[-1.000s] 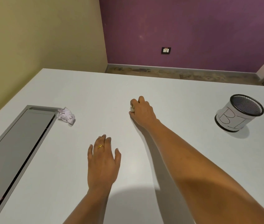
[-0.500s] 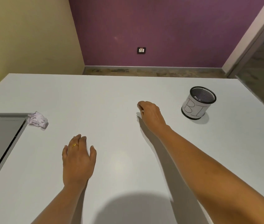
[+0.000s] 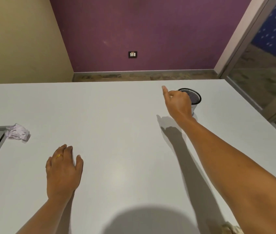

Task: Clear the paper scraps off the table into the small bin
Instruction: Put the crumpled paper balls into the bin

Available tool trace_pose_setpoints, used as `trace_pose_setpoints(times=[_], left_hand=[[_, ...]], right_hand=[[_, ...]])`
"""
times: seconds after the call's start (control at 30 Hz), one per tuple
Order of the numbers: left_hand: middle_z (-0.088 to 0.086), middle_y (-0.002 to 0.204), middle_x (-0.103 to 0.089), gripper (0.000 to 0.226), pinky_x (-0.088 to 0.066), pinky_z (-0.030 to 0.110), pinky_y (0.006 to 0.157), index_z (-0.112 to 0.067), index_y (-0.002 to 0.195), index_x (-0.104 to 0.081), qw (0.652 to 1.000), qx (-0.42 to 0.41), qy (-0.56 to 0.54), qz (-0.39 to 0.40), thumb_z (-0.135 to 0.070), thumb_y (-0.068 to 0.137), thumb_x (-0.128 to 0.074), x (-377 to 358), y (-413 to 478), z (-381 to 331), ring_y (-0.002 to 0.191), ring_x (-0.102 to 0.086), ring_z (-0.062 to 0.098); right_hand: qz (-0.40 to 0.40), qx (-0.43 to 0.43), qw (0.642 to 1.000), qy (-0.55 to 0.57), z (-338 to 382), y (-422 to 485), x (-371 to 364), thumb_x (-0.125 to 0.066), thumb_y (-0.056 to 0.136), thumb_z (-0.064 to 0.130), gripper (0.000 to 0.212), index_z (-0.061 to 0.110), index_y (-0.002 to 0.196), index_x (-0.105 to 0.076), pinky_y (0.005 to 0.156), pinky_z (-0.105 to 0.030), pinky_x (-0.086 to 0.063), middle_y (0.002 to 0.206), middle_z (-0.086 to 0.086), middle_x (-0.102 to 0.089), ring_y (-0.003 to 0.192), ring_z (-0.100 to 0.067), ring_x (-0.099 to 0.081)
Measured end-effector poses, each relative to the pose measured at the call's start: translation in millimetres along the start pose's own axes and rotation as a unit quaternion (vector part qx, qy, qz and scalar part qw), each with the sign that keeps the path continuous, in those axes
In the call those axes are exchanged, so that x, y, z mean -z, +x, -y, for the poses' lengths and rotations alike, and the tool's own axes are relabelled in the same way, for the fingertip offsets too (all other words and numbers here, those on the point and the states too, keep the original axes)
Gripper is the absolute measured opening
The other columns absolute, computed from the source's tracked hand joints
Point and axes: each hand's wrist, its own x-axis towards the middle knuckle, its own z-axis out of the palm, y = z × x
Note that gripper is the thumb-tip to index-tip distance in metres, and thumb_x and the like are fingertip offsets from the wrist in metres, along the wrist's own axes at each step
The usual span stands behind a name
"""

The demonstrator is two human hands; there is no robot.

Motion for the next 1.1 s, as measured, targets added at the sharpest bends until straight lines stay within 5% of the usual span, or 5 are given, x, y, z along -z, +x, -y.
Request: trace_pose_setpoints(times=[0.3,0.47,0.57,1.1], left_hand=[[0.022,0.134,-0.051,0.037,-0.029,0.053,0.109,0.002,0.120,-0.052,1.000,0.002,0.003,0.003,-0.016,0.089,-0.052,0.6,0.2,-1.6,0.130,-0.041,0.036],[0.022,0.134,-0.051,0.037,-0.029,0.053,0.109,0.002,0.120,-0.053,1.000,0.003,0.003,0.002,-0.016,0.088,-0.054,-0.3,0.7,-0.3,0.130,-0.042,0.037],[0.022,0.133,-0.051,0.037,-0.030,0.053,0.109,0.001,0.120,-0.053,1.000,0.002,0.003,-0.001,-0.017,0.088,-0.054,-1.4,1.6,0.5,0.129,-0.043,0.036],[0.024,0.132,-0.052,0.036,-0.032,0.054,0.108,0.003,0.119,-0.053,1.000,-0.004,0.003,-0.011,-0.016,0.088,-0.054,-1.7,1.5,-0.1,0.127,-0.045,0.038]], right_hand=[[-0.128,-0.081,0.988,0.023,-17.6,39.6,21.6,-0.039,0.099,0.034,0.056,0.018,0.047,-0.023,0.045,-0.024,-0.021,0.048,0.001,-0.030,0.045,-0.011,-0.028],[-0.079,-0.049,0.996,0.014,-32.9,49.1,15.6,-0.053,0.092,0.033,0.028,0.007,0.086,-0.047,0.075,-0.030,-0.037,0.103,-0.016,-0.046,0.097,-0.028,-0.046],[-0.065,-0.044,0.997,-0.021,-45.2,45.7,9.6,-0.055,0.091,0.027,0.031,-0.001,0.104,-0.048,0.081,-0.034,-0.042,0.119,-0.021,-0.043,0.106,-0.031,-0.046],[0.031,-0.021,0.997,-0.069,-57.3,28.4,2.9,-0.051,0.093,0.030,0.039,-0.003,0.115,-0.053,0.102,-0.043,-0.036,0.122,-0.021,-0.053,0.113,-0.034,-0.050]])
